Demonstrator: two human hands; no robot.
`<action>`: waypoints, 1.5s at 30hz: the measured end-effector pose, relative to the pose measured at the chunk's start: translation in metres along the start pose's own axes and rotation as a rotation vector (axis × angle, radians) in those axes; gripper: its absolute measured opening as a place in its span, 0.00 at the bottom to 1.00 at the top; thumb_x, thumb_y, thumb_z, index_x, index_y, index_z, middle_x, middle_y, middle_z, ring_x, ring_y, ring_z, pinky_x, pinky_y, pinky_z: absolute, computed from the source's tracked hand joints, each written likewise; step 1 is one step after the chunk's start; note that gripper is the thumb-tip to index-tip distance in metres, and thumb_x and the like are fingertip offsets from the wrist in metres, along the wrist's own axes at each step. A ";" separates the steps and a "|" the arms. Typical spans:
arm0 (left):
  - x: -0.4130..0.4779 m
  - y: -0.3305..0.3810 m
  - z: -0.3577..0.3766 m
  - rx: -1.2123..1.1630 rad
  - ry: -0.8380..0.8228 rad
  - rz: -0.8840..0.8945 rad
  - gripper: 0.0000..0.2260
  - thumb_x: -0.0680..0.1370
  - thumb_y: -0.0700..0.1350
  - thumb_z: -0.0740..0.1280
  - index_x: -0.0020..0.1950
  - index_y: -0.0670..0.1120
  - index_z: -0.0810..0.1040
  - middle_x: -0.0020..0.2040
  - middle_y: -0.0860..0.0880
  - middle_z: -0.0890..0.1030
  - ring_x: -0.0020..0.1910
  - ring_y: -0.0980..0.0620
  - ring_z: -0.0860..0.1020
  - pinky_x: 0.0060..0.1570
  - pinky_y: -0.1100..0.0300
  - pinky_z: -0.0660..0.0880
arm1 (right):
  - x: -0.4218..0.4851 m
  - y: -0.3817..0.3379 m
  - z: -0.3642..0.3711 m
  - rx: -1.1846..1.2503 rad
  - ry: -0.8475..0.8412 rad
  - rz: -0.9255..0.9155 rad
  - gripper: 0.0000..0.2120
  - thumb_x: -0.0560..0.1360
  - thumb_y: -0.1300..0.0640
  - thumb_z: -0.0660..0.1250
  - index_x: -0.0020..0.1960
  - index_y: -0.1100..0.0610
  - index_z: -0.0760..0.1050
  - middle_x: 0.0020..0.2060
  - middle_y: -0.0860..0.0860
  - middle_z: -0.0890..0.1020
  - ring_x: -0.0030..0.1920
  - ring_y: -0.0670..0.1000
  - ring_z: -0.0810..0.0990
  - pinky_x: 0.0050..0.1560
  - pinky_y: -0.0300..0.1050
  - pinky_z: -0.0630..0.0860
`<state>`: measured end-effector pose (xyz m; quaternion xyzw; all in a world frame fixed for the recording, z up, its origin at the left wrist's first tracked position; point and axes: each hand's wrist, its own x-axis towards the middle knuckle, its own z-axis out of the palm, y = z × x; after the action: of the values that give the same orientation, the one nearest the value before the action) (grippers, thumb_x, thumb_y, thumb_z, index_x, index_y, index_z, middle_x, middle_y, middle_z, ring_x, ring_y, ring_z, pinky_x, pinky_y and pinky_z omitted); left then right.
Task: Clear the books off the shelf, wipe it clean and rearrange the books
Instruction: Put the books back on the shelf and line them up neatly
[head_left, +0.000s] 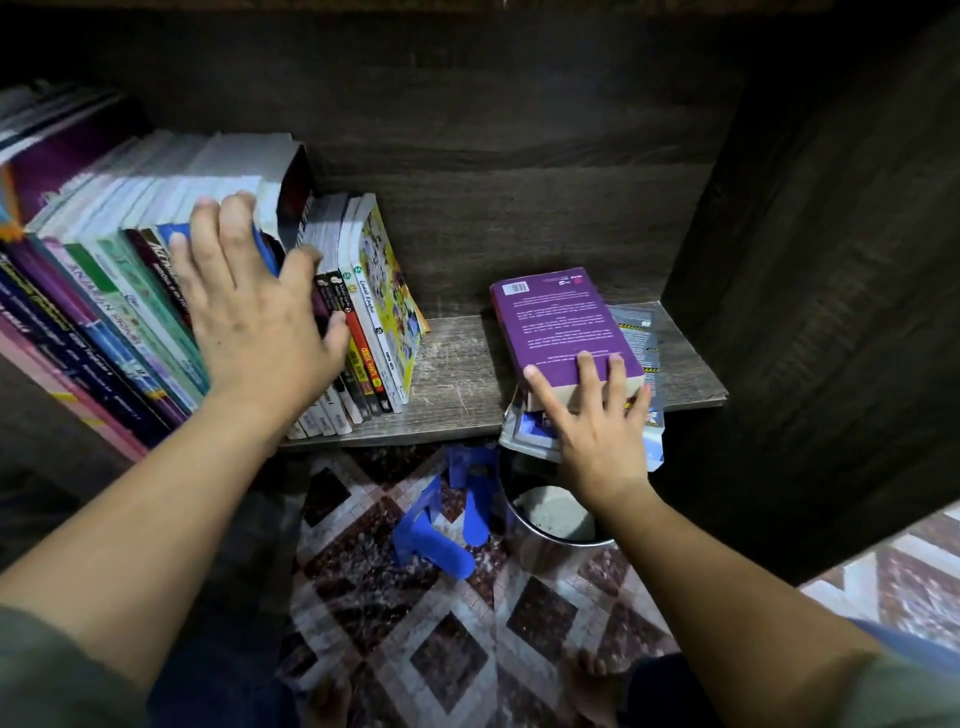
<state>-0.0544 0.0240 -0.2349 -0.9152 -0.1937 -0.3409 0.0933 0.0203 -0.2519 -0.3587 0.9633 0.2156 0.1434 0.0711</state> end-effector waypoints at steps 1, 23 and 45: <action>0.000 0.000 0.000 0.002 0.001 0.000 0.23 0.68 0.52 0.74 0.60 0.45 0.75 0.74 0.37 0.57 0.75 0.34 0.50 0.73 0.40 0.43 | 0.002 0.001 0.002 0.024 0.011 0.006 0.63 0.55 0.47 0.82 0.78 0.45 0.44 0.71 0.63 0.62 0.69 0.69 0.58 0.57 0.78 0.64; -0.001 -0.006 -0.003 0.013 0.005 0.034 0.23 0.68 0.51 0.74 0.60 0.44 0.76 0.73 0.38 0.57 0.74 0.35 0.52 0.73 0.40 0.44 | 0.016 0.006 -0.015 0.067 -0.067 -0.138 0.49 0.62 0.43 0.75 0.76 0.60 0.58 0.75 0.57 0.61 0.72 0.66 0.60 0.57 0.69 0.70; -0.004 -0.015 -0.008 0.001 -0.007 0.103 0.26 0.67 0.49 0.75 0.63 0.44 0.75 0.74 0.37 0.57 0.74 0.36 0.51 0.73 0.41 0.46 | 0.036 -0.009 -0.014 0.274 0.016 -0.113 0.48 0.58 0.31 0.71 0.68 0.58 0.66 0.71 0.57 0.65 0.72 0.62 0.60 0.66 0.68 0.64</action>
<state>-0.0678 0.0341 -0.2312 -0.9251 -0.1468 -0.3322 0.1107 0.0437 -0.2267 -0.3385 0.9490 0.2878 0.1162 -0.0548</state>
